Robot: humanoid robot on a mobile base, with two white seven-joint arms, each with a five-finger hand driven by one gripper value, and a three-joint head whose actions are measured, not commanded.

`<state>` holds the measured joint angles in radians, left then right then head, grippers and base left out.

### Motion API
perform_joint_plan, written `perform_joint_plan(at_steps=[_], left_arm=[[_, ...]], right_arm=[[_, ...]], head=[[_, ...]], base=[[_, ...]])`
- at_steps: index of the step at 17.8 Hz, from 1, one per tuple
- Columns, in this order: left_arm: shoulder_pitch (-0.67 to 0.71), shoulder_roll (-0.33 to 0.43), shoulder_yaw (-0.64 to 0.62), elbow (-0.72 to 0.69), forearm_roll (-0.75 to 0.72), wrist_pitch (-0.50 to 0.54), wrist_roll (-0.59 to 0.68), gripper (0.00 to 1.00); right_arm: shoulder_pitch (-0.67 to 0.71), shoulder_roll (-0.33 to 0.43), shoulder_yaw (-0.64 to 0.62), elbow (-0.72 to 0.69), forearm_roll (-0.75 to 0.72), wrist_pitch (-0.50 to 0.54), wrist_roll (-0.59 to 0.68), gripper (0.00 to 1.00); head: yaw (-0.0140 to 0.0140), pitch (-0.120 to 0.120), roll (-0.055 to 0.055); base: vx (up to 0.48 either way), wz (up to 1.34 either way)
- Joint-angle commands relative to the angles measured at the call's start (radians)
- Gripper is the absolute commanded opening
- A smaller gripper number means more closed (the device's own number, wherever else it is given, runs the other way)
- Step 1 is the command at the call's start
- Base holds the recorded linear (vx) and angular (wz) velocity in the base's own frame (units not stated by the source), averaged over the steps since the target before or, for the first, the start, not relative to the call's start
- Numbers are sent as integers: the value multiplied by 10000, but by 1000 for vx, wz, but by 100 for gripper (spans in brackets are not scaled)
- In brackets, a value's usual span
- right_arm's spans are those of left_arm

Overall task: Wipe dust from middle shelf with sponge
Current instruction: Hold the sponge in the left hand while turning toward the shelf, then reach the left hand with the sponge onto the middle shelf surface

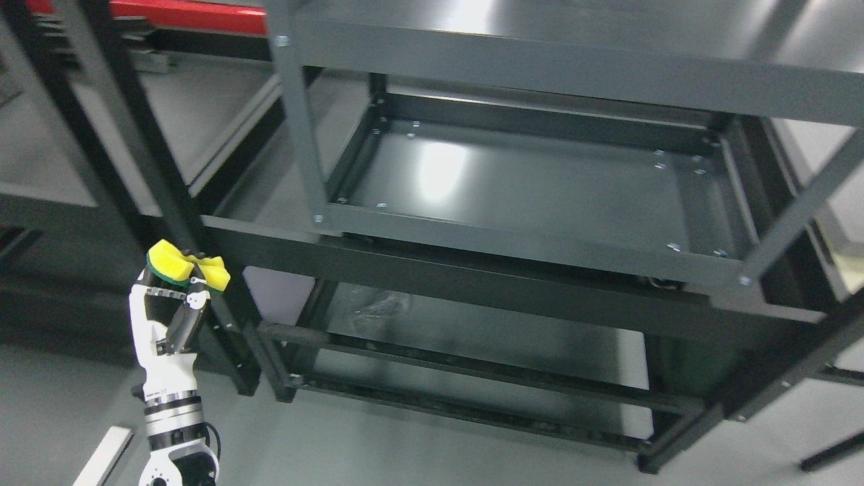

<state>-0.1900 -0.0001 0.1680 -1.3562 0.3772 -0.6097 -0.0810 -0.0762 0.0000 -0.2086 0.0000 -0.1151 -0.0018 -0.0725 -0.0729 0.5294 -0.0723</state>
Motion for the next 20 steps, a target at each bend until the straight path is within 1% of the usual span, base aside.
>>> perform_joint_plan(at_steps=[1,3,5,7,9,10,13,16,17,18,20], left_arm=[[242,175,-971,-1115,-14,8,-3,0],[396,175,-1630,-1607,-60,8,-171,0],[534,175,-2641,-2235,-137,8,-462,0],[504,175,-3990,-2483,-716,8,-647,0],[31,175,-5141,-2529,-1407,145,-709,0],[-442,175,-5784,-2529,-1866,343,-785,0],[-2373,175,-7228,-2392,-4086,1049,-1442,0],[-4184,175,-7813,-2269,-6251,1632,-2638,0],[-4706,175,-8074,-2223,-6728,1618,-2869,0],[-5562,175,-8441,-2223,-7356,1573,-3221,1],[-7066,175,-8644,-2223,-8232,1511,-3774,1]], right_arm=[[-5,-174,0,-175,0,739,4,100],[-5,-174,0,-175,0,724,4,100],[-5,-174,0,-175,0,724,4,100],[-5,-174,0,-175,0,724,4,100],[-20,-174,0,-175,0,724,4,100],[-5,-174,0,-175,0,724,4,100],[-5,-174,0,-175,0,724,-12,100],[-5,-174,0,-175,0,724,4,100],[-5,-174,0,-175,0,739,4,100],[-5,-174,0,-175,0,724,4,100],[-5,-174,0,-175,0,724,4,100]], head=[[0,0,0],[0,-1,0],[0,-2,0],[0,-2,0],[0,-2,0],[0,-1,0],[0,-2,0],[0,-2,0],[0,-2,0],[0,-2,0],[0,-2,0]], base=[[-92,-990],[-87,-707],[-45,-456],[-13,-183],[40,49],[76,221],[77,268],[79,92],[71,-155],[71,-155],[84,-189]])
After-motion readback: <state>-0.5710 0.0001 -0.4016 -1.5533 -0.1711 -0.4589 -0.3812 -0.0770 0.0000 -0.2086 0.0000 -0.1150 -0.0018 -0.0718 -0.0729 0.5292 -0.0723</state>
